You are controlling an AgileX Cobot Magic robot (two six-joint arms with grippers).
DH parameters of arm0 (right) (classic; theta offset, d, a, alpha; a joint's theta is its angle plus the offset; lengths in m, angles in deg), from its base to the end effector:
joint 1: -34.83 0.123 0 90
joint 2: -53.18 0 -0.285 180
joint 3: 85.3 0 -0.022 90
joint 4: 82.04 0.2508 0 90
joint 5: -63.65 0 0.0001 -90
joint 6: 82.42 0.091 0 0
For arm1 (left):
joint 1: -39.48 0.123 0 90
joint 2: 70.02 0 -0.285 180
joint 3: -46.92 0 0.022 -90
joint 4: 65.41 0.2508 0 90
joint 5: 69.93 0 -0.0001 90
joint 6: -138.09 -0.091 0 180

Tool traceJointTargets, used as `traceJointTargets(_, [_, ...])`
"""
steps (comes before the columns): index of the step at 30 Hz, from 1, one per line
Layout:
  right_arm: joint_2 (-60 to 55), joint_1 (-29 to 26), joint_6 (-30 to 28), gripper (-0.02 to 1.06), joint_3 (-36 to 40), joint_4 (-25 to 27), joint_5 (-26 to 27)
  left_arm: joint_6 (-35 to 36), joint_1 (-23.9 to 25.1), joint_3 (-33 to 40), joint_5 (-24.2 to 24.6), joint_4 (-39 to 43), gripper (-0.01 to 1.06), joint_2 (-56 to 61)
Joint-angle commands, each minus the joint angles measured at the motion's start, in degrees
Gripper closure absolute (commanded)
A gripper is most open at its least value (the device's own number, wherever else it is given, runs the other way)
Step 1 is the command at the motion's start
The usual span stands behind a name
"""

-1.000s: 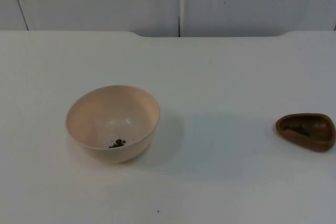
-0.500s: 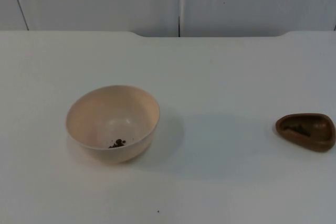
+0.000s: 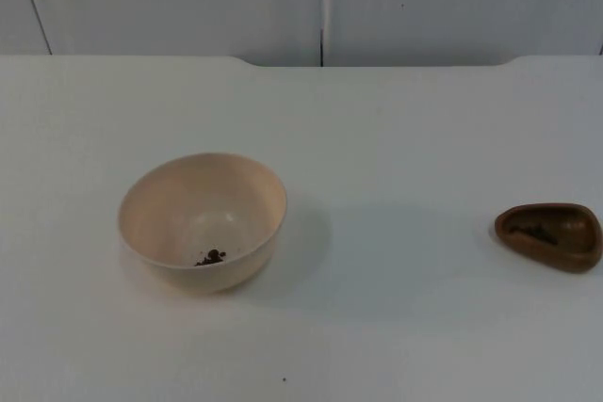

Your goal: Pick up the bowl with the left hand and pour the coffee beans from the cup into the bowl with the right hand.

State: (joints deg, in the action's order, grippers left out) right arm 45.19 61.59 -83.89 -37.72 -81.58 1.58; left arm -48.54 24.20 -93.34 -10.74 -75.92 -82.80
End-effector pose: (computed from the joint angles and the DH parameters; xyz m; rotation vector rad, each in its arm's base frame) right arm -0.0068 -0.0027 0.2803 -0.5042 2.0027 0.2830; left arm -0.0120 -0.0115 0.3234 0.3830 1.9125 -0.3155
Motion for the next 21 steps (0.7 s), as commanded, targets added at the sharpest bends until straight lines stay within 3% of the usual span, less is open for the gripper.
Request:
traceJointTargets(1, [0.20,-0.02,-0.52,0.29,0.05,-0.05,0.12,-0.17,-0.29,3.94,0.36,0.73,0.43,2.60])
traceJointTargets(5, [0.20,-0.02,-0.52,0.29,0.05,-0.05,0.12,0.27,-0.29,8.74,2.08,2.56,0.43,4.99])
traceJointTargets(21, [0.20,-0.02,-0.53,0.29,0.05,-0.16,0.12,3.98,-0.12,9.12,2.42,5.27,0.43,4.99])
